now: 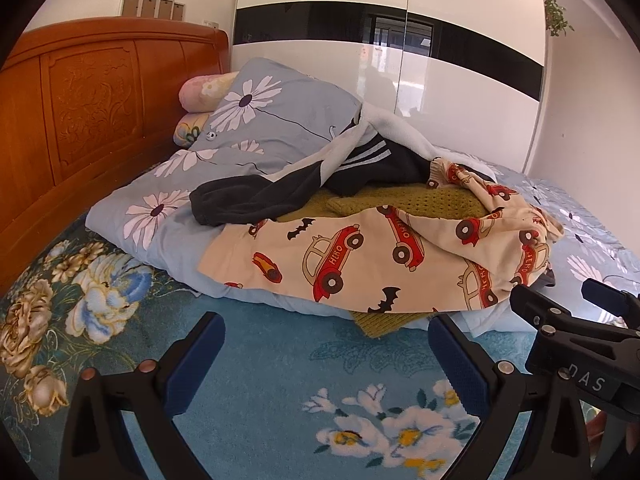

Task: Fold clothes
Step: 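Approach the clothes pile with both tools open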

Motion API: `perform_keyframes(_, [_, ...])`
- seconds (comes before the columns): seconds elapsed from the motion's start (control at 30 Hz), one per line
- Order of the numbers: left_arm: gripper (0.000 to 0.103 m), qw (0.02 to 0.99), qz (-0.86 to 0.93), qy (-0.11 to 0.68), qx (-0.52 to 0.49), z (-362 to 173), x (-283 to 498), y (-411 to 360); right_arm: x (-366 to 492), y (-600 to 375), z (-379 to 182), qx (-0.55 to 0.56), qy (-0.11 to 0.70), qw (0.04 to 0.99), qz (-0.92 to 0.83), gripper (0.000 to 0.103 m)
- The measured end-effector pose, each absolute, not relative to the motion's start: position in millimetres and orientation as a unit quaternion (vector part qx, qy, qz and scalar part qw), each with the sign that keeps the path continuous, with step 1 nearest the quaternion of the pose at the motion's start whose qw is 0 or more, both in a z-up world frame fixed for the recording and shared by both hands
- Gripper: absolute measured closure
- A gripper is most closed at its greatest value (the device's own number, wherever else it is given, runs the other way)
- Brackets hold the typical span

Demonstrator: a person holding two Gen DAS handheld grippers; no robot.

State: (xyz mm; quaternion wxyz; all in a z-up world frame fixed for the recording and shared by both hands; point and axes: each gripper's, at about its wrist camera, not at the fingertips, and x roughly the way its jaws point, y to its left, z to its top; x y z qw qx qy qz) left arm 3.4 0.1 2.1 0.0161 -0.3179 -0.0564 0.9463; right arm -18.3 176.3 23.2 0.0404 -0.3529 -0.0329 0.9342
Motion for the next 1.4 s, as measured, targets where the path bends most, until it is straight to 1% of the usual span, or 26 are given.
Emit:
perform_keyframes(0.3, [0.0,-0.008,0.958,-0.035,-0.285,10,15,1,-18,175,26,-0.362,-0.044,0.042,0.93,0.007])
perform_keyframes(0.77, [0.0,-0.031,0.954,-0.04,-0.294,10,19,1,-19,166,31,-0.366,-0.076,0.035,0.927,0.007])
perform_keyframes(0.93, [0.0,-0.029,0.954,-0.036,-0.298,9,20,7,-19,165,31,-0.37,-0.097,0.035,0.923,0.007])
perform_keyframes(1.4, [0.0,-0.025,0.95,-0.051,-0.309,5,21,9,-18,167,29,-0.374,-0.124,0.033,0.918,0.007])
